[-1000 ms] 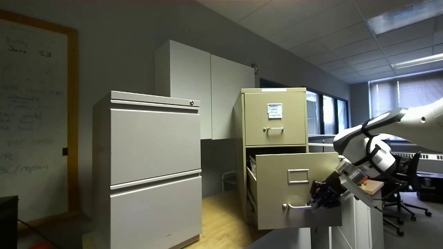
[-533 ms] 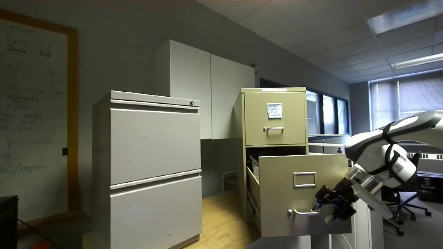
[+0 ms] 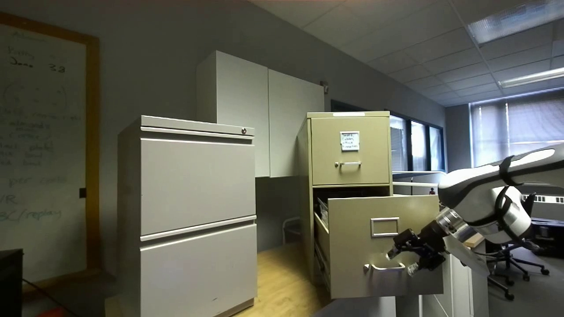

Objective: Pull open the bottom drawer of the beige filing cabinet

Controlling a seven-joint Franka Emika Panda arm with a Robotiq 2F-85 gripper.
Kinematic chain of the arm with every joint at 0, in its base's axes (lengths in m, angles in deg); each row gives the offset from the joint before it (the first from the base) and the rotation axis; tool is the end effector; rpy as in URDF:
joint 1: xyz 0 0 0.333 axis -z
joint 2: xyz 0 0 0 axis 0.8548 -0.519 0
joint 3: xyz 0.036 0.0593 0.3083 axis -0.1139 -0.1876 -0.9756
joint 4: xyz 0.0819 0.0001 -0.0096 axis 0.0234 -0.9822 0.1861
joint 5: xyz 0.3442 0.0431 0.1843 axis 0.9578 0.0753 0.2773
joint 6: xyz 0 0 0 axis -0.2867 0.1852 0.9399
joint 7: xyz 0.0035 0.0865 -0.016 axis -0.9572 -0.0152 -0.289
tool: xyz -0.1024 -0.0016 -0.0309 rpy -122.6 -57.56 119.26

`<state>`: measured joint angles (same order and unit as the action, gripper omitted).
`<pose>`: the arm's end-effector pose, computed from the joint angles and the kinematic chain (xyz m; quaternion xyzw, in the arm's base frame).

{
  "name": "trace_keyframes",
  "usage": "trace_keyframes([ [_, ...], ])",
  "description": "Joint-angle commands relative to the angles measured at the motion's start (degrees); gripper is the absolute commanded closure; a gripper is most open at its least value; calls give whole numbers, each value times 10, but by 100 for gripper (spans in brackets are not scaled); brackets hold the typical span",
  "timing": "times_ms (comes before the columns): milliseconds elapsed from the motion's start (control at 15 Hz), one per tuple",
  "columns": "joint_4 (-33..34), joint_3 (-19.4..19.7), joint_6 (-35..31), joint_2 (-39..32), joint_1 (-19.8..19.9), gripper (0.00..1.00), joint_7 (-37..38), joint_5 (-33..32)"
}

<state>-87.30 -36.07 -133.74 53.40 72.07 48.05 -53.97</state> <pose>0.3054 -0.2136 0.4719 -0.8881 0.2439 -0.3035 0.2442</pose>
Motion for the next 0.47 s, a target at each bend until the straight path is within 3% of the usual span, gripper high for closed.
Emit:
trace_keyframes([
  [0, 5, 11, 30, 29, -16, 0, 12, -37],
  [400, 17, 24, 156, 15, -20, 0, 29, -104],
])
